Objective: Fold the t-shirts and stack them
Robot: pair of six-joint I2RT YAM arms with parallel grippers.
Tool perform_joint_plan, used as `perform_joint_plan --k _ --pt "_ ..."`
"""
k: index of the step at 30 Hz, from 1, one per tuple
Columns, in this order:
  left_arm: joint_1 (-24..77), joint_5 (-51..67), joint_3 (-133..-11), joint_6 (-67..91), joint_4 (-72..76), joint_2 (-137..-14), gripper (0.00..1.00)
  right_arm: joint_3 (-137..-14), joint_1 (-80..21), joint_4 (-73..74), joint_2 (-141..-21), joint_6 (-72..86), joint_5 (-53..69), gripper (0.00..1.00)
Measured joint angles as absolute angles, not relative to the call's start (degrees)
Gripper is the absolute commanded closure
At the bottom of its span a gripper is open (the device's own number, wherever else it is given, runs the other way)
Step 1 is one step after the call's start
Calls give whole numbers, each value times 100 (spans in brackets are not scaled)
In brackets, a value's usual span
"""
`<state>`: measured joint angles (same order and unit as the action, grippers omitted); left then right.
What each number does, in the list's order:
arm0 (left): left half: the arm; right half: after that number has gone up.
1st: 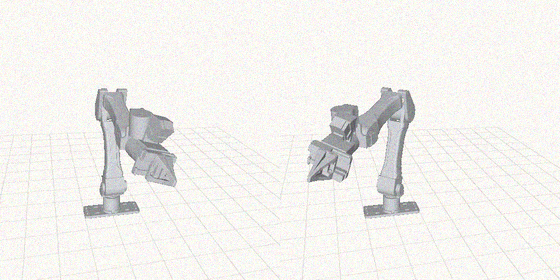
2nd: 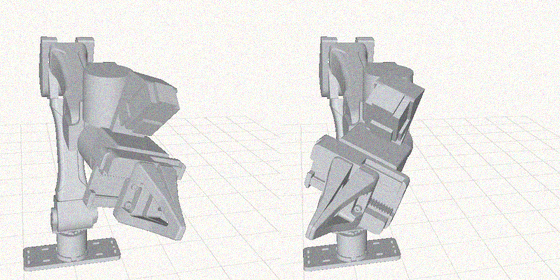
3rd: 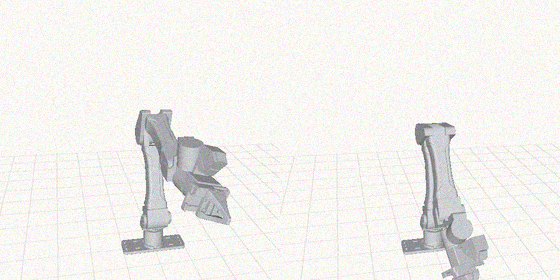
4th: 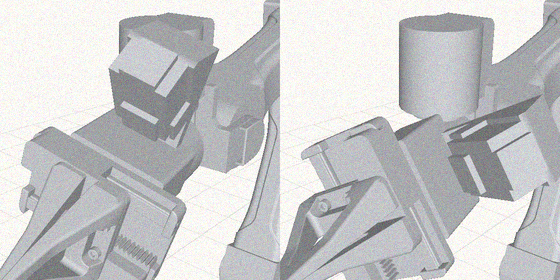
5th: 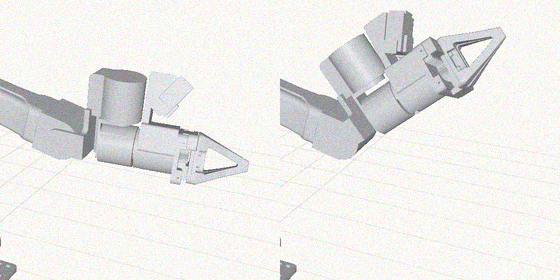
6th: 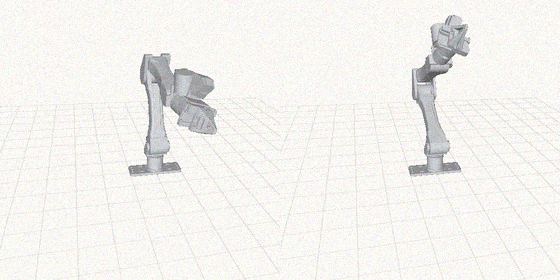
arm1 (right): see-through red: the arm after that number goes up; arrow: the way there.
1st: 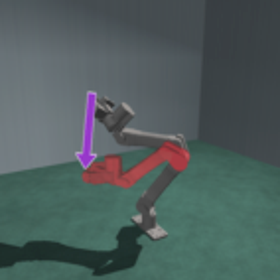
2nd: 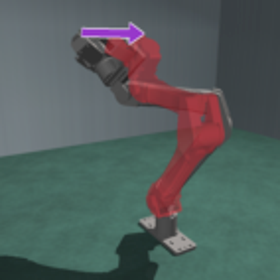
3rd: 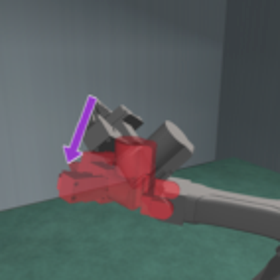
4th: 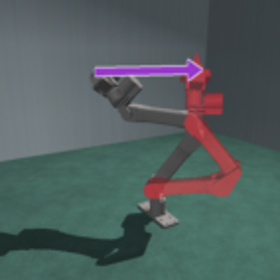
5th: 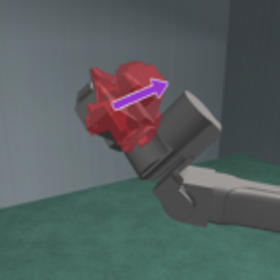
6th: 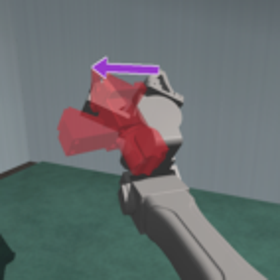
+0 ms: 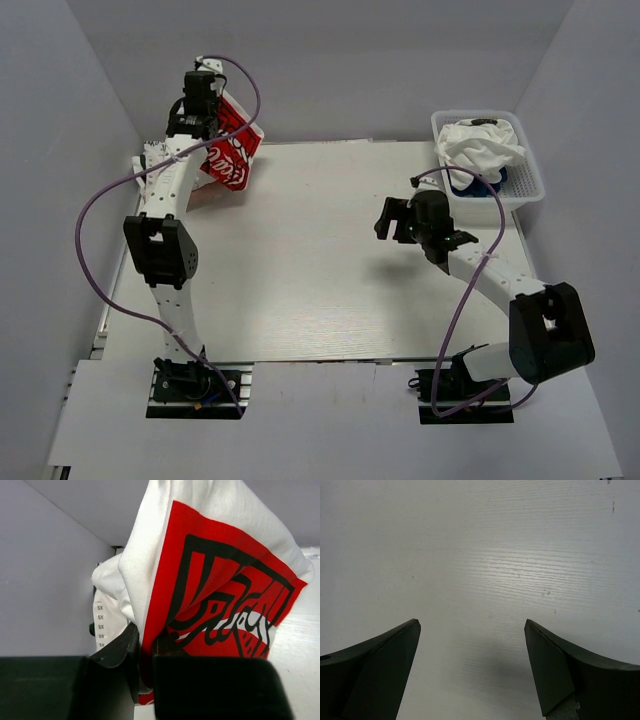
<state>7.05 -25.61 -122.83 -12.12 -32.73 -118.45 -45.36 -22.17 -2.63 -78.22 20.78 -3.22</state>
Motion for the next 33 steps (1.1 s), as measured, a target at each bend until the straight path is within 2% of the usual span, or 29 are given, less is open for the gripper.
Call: perform_joint_plan --k 8,16,24,33 --pt "-263 -2051 -12923 -1131 -3201 -12615 100 -4930 -2217 -231 -8256 2084 -252 10" --pt "-1048 -1614 -13004 -978 -3245 -13622 100 -5194 -2220 -128 -8438 2093 -130 10" --pt "-1317 -1140 -13050 -895 -3170 -13716 100 -5312 -2224 -51 -8541 2102 -106 10" --pt "-1376 -1140 -12932 -891 -3017 -13681 100 -5317 -2224 8 -8573 2102 27 10"
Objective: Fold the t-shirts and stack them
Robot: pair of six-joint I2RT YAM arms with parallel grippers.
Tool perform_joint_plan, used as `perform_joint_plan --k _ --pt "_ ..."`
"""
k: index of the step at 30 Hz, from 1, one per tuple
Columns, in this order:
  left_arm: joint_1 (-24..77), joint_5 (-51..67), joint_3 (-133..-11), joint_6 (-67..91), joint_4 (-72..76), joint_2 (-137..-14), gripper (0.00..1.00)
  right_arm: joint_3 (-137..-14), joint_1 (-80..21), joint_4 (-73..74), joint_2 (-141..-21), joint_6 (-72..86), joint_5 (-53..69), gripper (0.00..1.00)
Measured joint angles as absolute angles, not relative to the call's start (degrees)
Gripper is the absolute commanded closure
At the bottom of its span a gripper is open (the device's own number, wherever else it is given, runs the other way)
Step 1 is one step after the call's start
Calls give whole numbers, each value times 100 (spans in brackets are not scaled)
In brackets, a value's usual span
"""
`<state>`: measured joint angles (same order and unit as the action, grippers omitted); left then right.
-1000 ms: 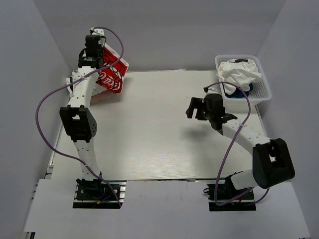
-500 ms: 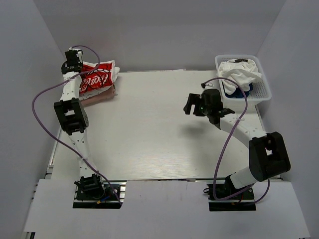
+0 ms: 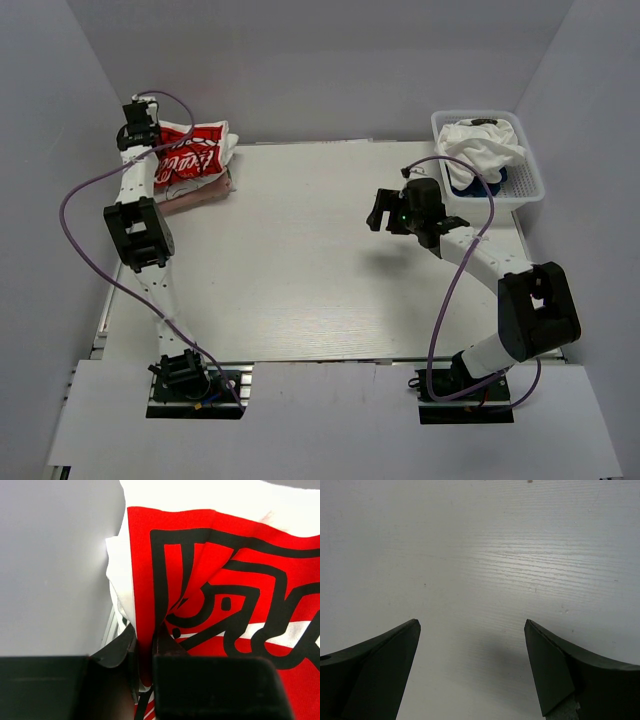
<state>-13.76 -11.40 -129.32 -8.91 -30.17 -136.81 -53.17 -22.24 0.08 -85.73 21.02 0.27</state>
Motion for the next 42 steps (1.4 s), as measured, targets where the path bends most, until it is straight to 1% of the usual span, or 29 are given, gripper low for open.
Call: perform_joint_plan --k 3,4,5,7,8,9,10,11,19,23,27,30,31,34,35,38,42 --pt "-1433 -1140 -12899 -875 -2995 -13666 100 -5319 -2224 10 -8582 2099 51 10" --pt "-1450 -1135 -12892 -873 -2995 -13659 95 -5323 -2224 10 -8589 2099 60 10" --pt "-1468 -1133 -12881 -860 -2989 -13642 87 -5328 -2224 10 -8595 2099 64 10" --pt "-1492 -1131 -12849 -838 -2985 -13596 87 -5352 -2224 25 -8611 2095 69 10" --pt "-1503 -1135 -12835 -816 -2976 -13570 84 -5358 -2224 27 -8617 2095 80 10" --pt "-1507 -1149 -12809 -790 -2963 -13539 72 -5369 -2224 27 -8626 2095 93 10" --pt "-1509 -1164 -12790 -768 -2963 -13513 29 -5378 -2224 27 -8632 2095 119 10" --pt "-1511 -1197 -12774 -777 -2958 -13480 0 -5389 -2224 32 -8641 2095 150 10" --pt "-1527 -1199 -12689 -541 -3017 -13098 0 -5478 -2224 34 -8665 2080 285 10" --pt "-1490 -572 -12678 -187 -3140 -12851 0 -5478 -2224 34 -8663 2073 325 10" --pt "-1389 270 -12215 115 -3081 -12427 0 -5459 -2224 27 -8661 2071 366 10" --pt "-1175 760 -12099 198 -3076 -12335 0 -5443 -2224 27 -8661 2067 414 10" --pt "-1061 897 -12095 198 -3085 -12344 5 -5443 -2224 23 -8663 2064 429 10" --pt "-687 1160 -12090 174 -3092 -12422 12 -5443 -2224 25 -8663 2049 429 10" --pt "-565 1190 -12090 163 -3098 -12455 16 -5443 -2224 25 -8663 2045 429 10" --pt "-235 1280 -11887 150 -3048 -12545 19 -5443 -2224 27 -8676 2034 425 10" --pt "-106 1293 -11076 154 -2790 -12545 20 -5443 -2220 27 -8759 2025 412 10"
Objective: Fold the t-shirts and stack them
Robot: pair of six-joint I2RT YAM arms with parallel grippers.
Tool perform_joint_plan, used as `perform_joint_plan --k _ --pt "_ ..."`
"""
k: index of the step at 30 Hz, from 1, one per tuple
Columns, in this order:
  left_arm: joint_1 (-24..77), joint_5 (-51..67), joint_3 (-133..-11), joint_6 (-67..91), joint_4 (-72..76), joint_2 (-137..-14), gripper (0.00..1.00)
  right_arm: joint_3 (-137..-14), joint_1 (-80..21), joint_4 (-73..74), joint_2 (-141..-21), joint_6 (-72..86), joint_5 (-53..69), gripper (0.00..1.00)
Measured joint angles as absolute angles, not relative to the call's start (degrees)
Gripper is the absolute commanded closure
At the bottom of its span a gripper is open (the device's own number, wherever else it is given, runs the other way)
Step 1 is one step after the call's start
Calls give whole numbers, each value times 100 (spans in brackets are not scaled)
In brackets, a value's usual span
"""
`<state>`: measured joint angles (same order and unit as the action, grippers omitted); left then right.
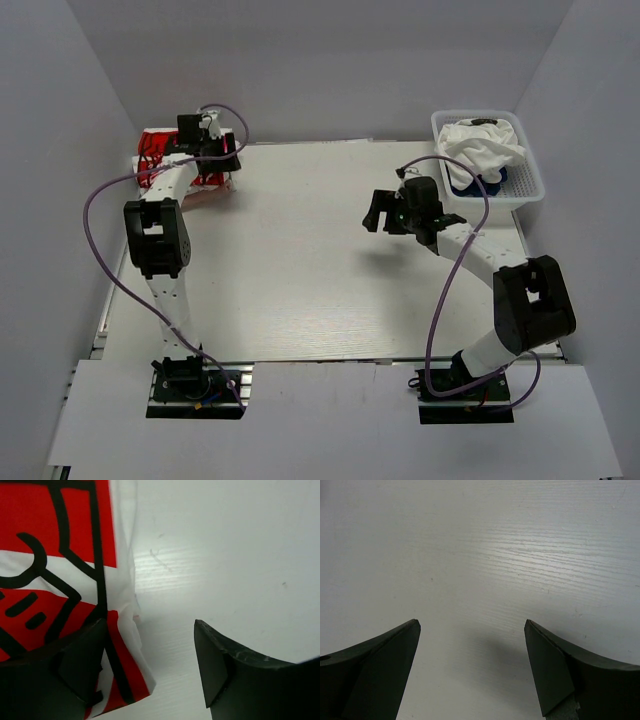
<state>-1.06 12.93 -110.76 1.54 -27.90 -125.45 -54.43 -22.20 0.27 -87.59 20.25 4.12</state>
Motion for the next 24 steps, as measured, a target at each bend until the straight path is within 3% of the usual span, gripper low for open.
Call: perform_joint_plan --k 4,9,13,14,17,20,24 --pt "-217 1297 -10370 250 -2504 -12549 23 -5443 -2220 34 -8890 2025 408 10" --pt "-259 1378 -10486 362 -2427 -12639 23 -5443 -2220 32 -8908 2008 410 10" --pt "-266 1422 -10881 412 -2698 -12731 15 -5417 -2220 54 -8842 1970 408 10" --pt "-268 1422 -11000 414 -2799 -12731 0 -5398 -2220 93 -8757 1957 408 10" --pt "-266 1369 -11356 473 -3017 -12650 0 -5384 -2220 217 -8486 1929 395 10" --pt "-266 1330 -11161 600 -3105 -12116 0 -5352 -2220 287 -8106 1927 403 10" --pt "-224 1367 -9327 1066 -2674 -10175 0 -5046 -2220 255 -7389 1977 377 10"
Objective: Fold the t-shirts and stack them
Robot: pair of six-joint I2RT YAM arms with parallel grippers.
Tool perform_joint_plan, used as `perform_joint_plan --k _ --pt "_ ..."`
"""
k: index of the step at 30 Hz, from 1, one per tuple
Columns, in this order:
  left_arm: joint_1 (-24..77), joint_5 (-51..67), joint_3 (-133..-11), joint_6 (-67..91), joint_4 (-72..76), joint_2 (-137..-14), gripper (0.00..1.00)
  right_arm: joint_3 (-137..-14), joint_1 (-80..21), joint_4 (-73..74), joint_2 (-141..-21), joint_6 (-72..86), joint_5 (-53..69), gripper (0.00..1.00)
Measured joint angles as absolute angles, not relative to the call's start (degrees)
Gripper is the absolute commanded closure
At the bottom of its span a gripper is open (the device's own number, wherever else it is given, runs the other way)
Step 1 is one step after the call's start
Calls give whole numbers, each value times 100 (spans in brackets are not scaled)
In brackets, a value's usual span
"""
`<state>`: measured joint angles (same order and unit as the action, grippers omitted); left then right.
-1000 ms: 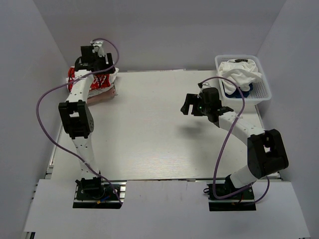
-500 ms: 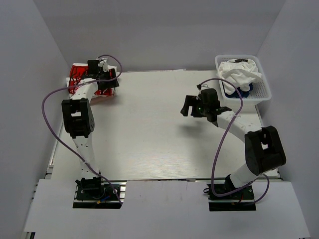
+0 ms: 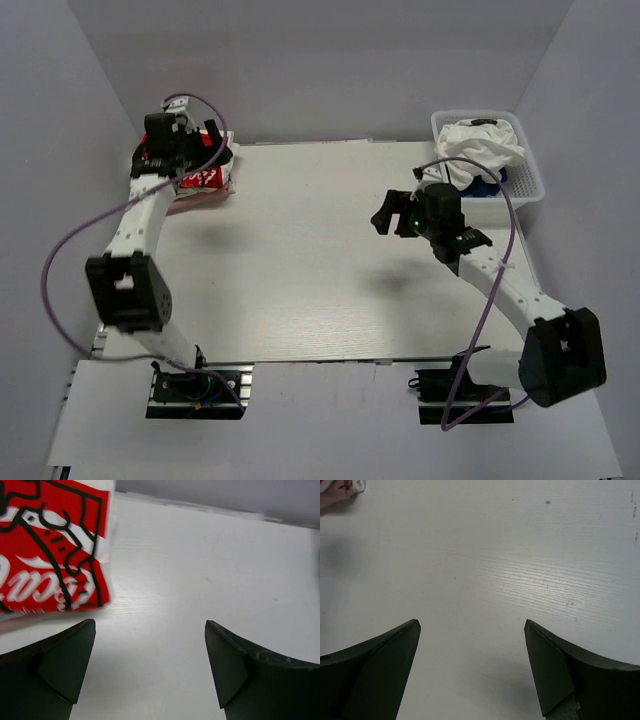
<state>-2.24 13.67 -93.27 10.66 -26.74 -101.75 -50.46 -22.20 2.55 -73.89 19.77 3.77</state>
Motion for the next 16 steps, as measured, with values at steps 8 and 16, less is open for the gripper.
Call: perform_joint_plan --k 8,16 --pt "567 2040 -5135 2576 -888 -6305 0 -3868 -2224 244 -5924 2333 80 10" --pt "749 1900 -4012 2965 -1433 -5459 0 -3428 -2222 395 -5435 2622 -370 10"
